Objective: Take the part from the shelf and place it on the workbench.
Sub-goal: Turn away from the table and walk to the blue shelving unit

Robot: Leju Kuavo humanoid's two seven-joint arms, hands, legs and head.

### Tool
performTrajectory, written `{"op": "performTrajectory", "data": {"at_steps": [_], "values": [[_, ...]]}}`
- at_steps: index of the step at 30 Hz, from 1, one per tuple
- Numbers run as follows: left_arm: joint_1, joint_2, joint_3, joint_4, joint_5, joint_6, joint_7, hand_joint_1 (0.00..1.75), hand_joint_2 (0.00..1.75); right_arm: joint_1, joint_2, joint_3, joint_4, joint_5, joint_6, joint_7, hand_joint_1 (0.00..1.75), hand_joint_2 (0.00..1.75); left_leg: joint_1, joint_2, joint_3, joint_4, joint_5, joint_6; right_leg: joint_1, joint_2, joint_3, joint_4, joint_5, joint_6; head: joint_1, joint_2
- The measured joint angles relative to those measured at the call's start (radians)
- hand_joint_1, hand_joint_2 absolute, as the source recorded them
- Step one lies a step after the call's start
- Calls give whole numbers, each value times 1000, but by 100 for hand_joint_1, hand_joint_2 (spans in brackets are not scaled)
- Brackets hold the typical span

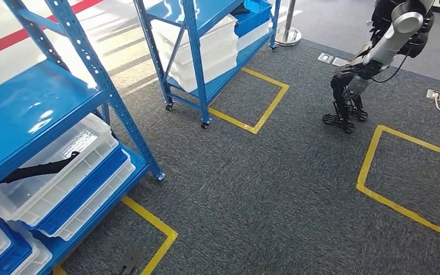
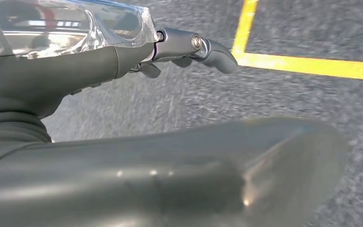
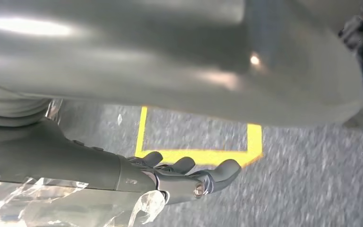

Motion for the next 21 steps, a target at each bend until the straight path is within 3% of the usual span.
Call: {"op": "performTrajectory", "data": {"at_steps": [1,2,4,5,7,9,10,11,13,15,17,19,20,21], "values": [[-2,0,0,0,0,0,0,0,0,2,0,0,0,0,0,0,0,0,-2,39,-31,63,-31,-3,3,-14,1,-1,-1,-4,-1,0],[-6,0,0,0,0,0,0,0,0,5,0,0,0,0,0,0,0,0,-2,63,-67,139,-63,-5,6,-29,1,0,-3,-8,-2,0],[-9,-1,0,0,0,0,0,0,0,7,0,0,1,0,0,0,0,0,-2,79,-119,246,-96,-6,10,-58,2,0,-6,-11,-3,0],[-9,-1,0,0,0,0,0,0,0,7,1,0,1,0,0,0,0,0,-3,82,-118,246,-88,-4,12,-71,4,0,-8,-11,-3,0],[-9,0,1,0,0,0,1,0,0,6,3,0,1,-1,0,0,0,0,-10,107,-55,128,-28,9,14,-97,11,-1,-13,-10,-3,0],[-13,1,0,0,0,0,2,0,0,5,5,0,1,-2,0,0,0,0,-29,164,14,-11,16,27,19,-123,18,0,-20,-4,-3,0],[-15,2,0,0,0,0,3,0,0,5,5,0,1,-2,0,-1,0,0,-36,182,29,-43,22,34,21,-134,21,-1,-23,-1,-2,0],[-15,3,1,0,0,0,4,0,0,4,5,0,1,-2,0,-1,0,0,-42,184,31,-55,21,38,22,-146,23,-2,-25,4,-2,0],[-11,4,1,0,0,0,6,0,0,1,6,0,1,-2,0,-1,0,0,-38,154,35,-61,25,43,22,-158,31,-4,-32,13,-2,0],[-9,4,1,0,0,-1,7,0,0,0,6,0,0,-2,0,-2,0,0,-30,125,45,-71,32,53,20,-111,21,35,-61,21,-1,0],[-13,4,1,0,0,-1,6,0,0,4,6,0,0,-1,0,-2,0,0,-25,97,49,-73,35,61,18,-46,-37,157,-118,25,1,0],[-15,4,1,0,0,-1,6,0,0,6,6,0,1,-1,1,-1,0,0,-24,64,52,-73,34,64,18,-29,-107,278,-151,28,3,0],[-14,4,1,0,0,-1,6,0,0,7,6,0,1,-1,1,-1,0,0,-23,47,53,-72,34,63,17,-28,-121,290,-140,29,3,0],[-13,4,1,0,0,-1,6,0,0,7,6,0,1,-1,2,-1,0,0,-22,29,56,-72,33,62,16,-25,-116,261,-110,29,3,0]]}}
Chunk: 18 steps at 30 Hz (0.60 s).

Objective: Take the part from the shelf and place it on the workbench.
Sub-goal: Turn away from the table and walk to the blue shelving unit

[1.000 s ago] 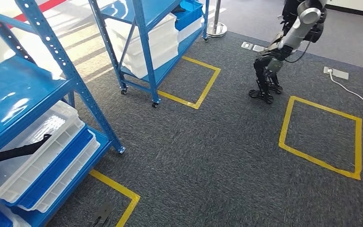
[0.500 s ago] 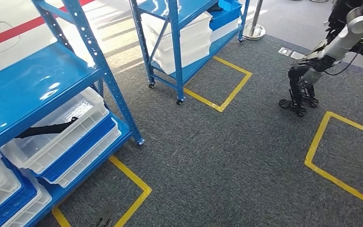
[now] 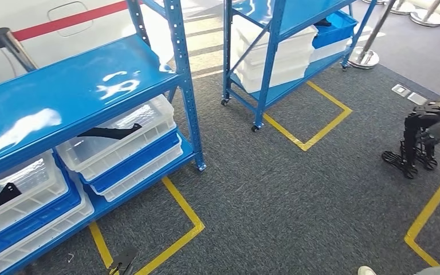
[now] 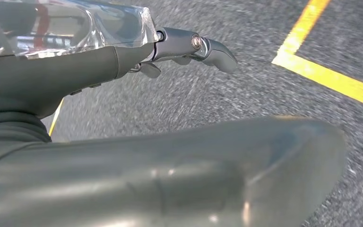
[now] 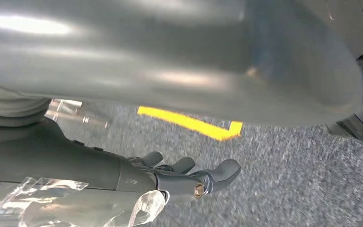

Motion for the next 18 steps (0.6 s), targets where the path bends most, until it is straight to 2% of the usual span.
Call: {"op": "performTrajectory", "data": {"at_steps": [1,2,3,5,6,7,8,10,11,12,13,14,15,16,17,18], "values": [[0,0,0,0,0,0,0,0,0,0,0,0,0,0,1,0,0,0,2,-16,3,1,-2,-2,-2,6,20,-57,40,1,0,0],[0,0,0,0,0,0,0,0,0,0,-1,0,0,0,1,0,0,0,4,-32,5,3,-4,-6,-6,22,49,-131,80,1,0,0],[0,0,0,0,0,0,0,0,0,-1,-1,0,0,0,1,0,0,0,5,-47,3,7,-8,-11,-9,47,74,-194,106,2,0,0],[0,1,0,0,-1,0,0,0,0,-2,-1,0,0,1,1,0,0,0,7,-71,-4,12,-11,-22,-12,80,99,-256,124,-2,1,0],[1,1,0,0,-2,0,0,0,0,-3,0,0,0,1,1,0,0,0,8,-81,-8,11,-9,-28,-11,80,100,-258,122,-7,1,0],[4,1,0,0,-2,-1,0,0,0,-5,0,0,0,1,1,0,0,0,10,-91,-10,10,-8,-32,-11,66,100,-259,123,-13,1,0],[7,0,0,0,-2,-2,0,0,0,-7,1,0,0,0,1,0,0,0,10,-82,-14,14,-11,-36,-11,54,101,-261,124,-20,0,0],[10,0,0,0,-2,-2,2,0,0,-7,2,0,0,0,1,-1,0,0,8,-26,-42,74,-46,-47,-12,29,104,-264,125,-32,-4,0],[9,0,0,0,-2,-2,2,0,0,-4,2,0,0,0,1,-1,0,0,8,13,-71,134,-77,-53,-11,16,106,-265,124,-36,-6,0],[6,0,0,0,-2,-2,3,0,0,-2,1,0,0,0,1,-1,0,0,9,36,-107,207,-108,-58,-9,2,106,-265,122,-40,-7,0],[4,0,0,0,-2,-3,3,0,0,1,1,0,0,0,1,-1,0,0,11,46,-139,273,-131,-61,-8,-13,106,-264,121,-41,-7,0],[4,-1,0,0,-2,-3,3,0,0,1,0,0,0,0,1,-1,0,0,13,52,-159,309,-138,-63,-8,-27,107,-264,119,-42,-7,0],[4,-1,0,0,-2,-3,3,0,0,1,0,0,0,0,1,-1,0,0,14,55,-158,307,-126,-64,-8,-40,109,-264,117,-42,-7,0],[5,-1,0,0,-2,-3,3,0,0,0,1,0,0,0,1,-1,0,0,14,62,-136,263,-99,-62,-8,-52,112,-264,115,-41,-7,0],[4,-1,0,0,-2,-3,3,0,0,0,1,0,0,0,1,-2,0,0,12,80,-99,190,-65,-58,-7,-64,116,-265,112,-39,-7,0],[2,-1,0,0,-2,-3,3,0,0,-1,2,0,0,0,1,-2,0,0,6,108,-60,113,-37,-52,-5,-76,120,-264,109,-36,-8,0]]}}
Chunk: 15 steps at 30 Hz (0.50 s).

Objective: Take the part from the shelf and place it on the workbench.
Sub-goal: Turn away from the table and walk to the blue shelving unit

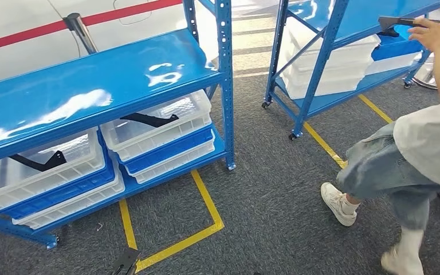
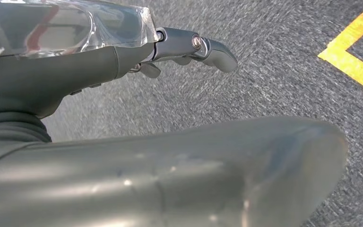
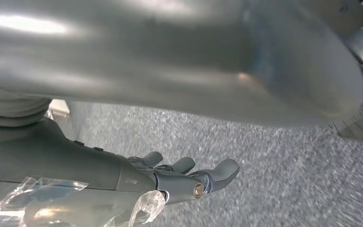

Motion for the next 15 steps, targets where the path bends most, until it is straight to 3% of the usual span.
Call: {"op": "performTrajectory", "data": {"at_steps": [2,3,5,7,9,11,12,13,15], "values": [[-5,0,0,0,0,0,0,0,0,0,1,0,0,0,0,-1,0,0,-12,39,43,-93,27,11,5,-23,6,0,-6,9,0,0],[-5,1,0,0,0,0,0,0,0,-1,0,0,0,-1,0,-2,0,0,-16,40,46,-105,26,14,7,-34,8,-1,-8,13,1,0],[1,1,0,0,0,0,0,0,0,-5,0,0,0,-1,0,-6,0,0,-14,13,48,-111,31,21,7,-45,16,-3,-14,23,2,0],[3,1,0,0,0,0,0,0,0,-6,0,0,-1,-1,2,-8,0,0,-5,-13,59,-121,38,32,4,-1,5,37,-44,31,3,0],[-1,0,0,0,0,0,0,0,0,-2,-1,0,-1,0,3,-9,0,0,0,-42,64,-124,41,38,2,57,-53,160,-104,34,6,0],[-3,0,0,0,0,0,0,0,0,1,-2,0,-1,1,3,-9,0,0,0,-72,65,-123,40,40,2,71,-117,275,-139,37,7,0],[-2,0,0,0,0,0,0,0,0,1,-2,0,-1,1,3,-10,0,0,2,-89,66,-122,39,40,1,72,-126,281,-127,38,7,0],[-1,0,0,0,0,0,-1,0,0,2,-3,1,-1,2,4,-10,0,0,4,-107,67,-120,38,38,-1,75,-116,247,-96,40,7,0],[-1,-1,0,0,-1,0,-2,0,0,2,-4,1,-1,2,4,-12,0,0,8,-139,67,-112,32,30,-8,102,-58,107,-21,45,7,0]]}}
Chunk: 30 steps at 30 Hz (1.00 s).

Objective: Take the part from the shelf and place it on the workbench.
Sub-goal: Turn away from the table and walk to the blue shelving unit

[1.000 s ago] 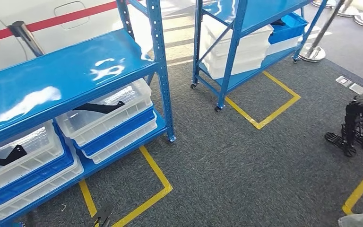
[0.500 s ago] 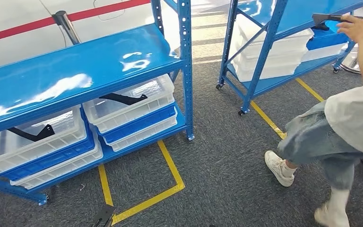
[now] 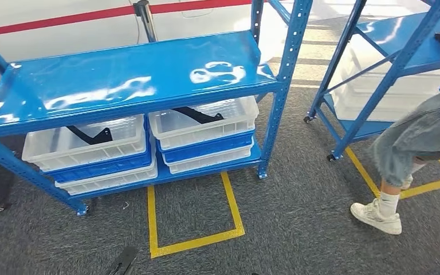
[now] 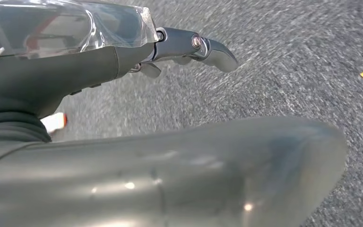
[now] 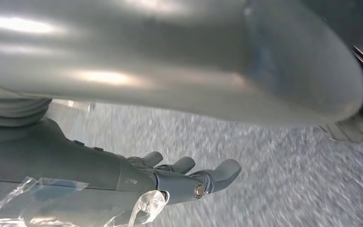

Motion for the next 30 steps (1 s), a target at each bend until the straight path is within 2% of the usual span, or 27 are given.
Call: {"op": "performTrajectory", "data": {"at_steps": [1,2,3,5,7,9,10,11,12,13,15,17,19,21,22,23,25,26,27,28,29,30], "values": [[0,0,0,0,0,0,-1,0,0,0,0,0,0,0,1,0,0,0,1,-12,-2,6,-4,-6,-3,16,23,-56,22,0,0,0],[1,0,0,0,0,0,-1,0,0,-1,-1,0,0,-2,3,-1,0,0,0,-21,-5,10,-7,-11,-5,27,37,-88,31,-3,1,0],[3,0,0,0,0,1,-2,0,0,-3,0,0,0,-4,6,0,0,0,0,-28,-8,11,-9,-15,-4,31,40,-97,30,-8,1,0],[10,0,0,0,-1,2,-3,0,0,-9,0,0,0,-6,4,7,0,0,3,-31,-11,11,-10,-21,-1,19,40,-98,32,-23,0,0],[14,-1,-1,0,-1,4,-3,0,0,-9,0,0,0,-2,-18,19,0,0,3,11,-27,50,-34,-30,-2,9,42,-99,33,-35,-2,0],[8,-2,-1,0,-1,7,-3,0,0,-4,0,0,1,5,-45,31,0,0,2,65,-85,173,-93,-41,0,-2,44,-100,32,-43,-5,0],[5,-2,0,0,-1,8,-3,0,0,-1,0,0,1,8,-56,35,0,0,3,77,-122,245,-121,-44,1,-8,44,-100,30,-45,-5,0],[4,-3,0,0,-1,8,-3,0,0,0,0,0,1,11,-65,40,0,0,4,83,-151,301,-138,-45,2,-13,45,-100,29,-46,-5,0],[4,-3,0,0,-1,8,-3,0,0,1,0,0,1,14,-73,43,0,0,4,85,-163,320,-135,-45,2,-17,46,-100,28,-47,-5,0],[4,-3,0,0,-1,8,-3,0,0,1,1,0,1,15,-78,46,0,0,4,86,-154,297,-115,-42,3,-19,48,-100,26,-47,-5,0],[3,-3,0,0,-1,9,-3,0,0,0,3,0,1,17,-83,48,0,0,1,91,-88,156,-43,-31,3,-23,55,-100,22,-44,-5,0],[0,-3,0,0,-1,9,-3,0,0,0,5,0,1,17,-87,49,0,87,-7,98,-35,39,-2,-20,7,-26,59,-101,18,-38,-5,0],[0,-3,0,0,-1,9,-3,0,0,-1,5,0,1,17,-88,49,0,175,-14,98,-26,16,-2,-16,8,-29,61,-104,16,-29,-5,0],[1,-3,0,0,-1,9,-3,0,0,-2,5,0,1,17,-89,49,0,175,-11,95,-20,6,2,-8,7,-31,65,-106,12,-17,-5,0],[0,-3,0,0,0,10,-3,0,0,-2,5,0,1,17,-90,49,0,175,-8,93,-15,0,5,-2,7,-30,59,-89,-1,-13,-4,0],[0,-4,0,0,0,10,-3,0,0,-2,5,0,1,18,-92,48,0,175,-5,93,-10,-6,8,3,7,-29,43,-49,-26,-10,-3,0],[-1,-5,0,0,0,10,-2,0,0,-2,6,2,1,24,-100,46,0,175,-4,92,-6,-8,7,10,6,-27,-19,83,-90,-4,-1,0],[-1,-6,0,0,0,10,-2,0,0,-1,6,3,1,29,-106,43,0,175,-4,91,-6,-8,6,11,4,-27,-49,141,-109,2,0,0],[-1,-7,0,0,0,10,-1,0,0,-1,6,5,1,35,-111,39,0,175,-2,89,-5,-7,6,11,1,-26,-65,168,-110,9,0,0],[-1,-7,1,0,1,10,-1,0,0,-1,5,7,1,39,-114,33,0,131,1,86,-4,-7,4,11,-3,-26,-61,153,-91,18,0,0],[0,-7,1,0,2,10,-1,0,0,-1,5,8,1,41,-116,26,0,87,6,82,-2,-5,2,8,-8,-27,-36,99,-56,27,0,0],[-1,-8,1,0,3,10,-1,0,0,-1,4,8,1,40,-118,19,0,44,10,79,-1,-1,-1,3,-15,-26,-1,22,-17,36,0,0]]}}
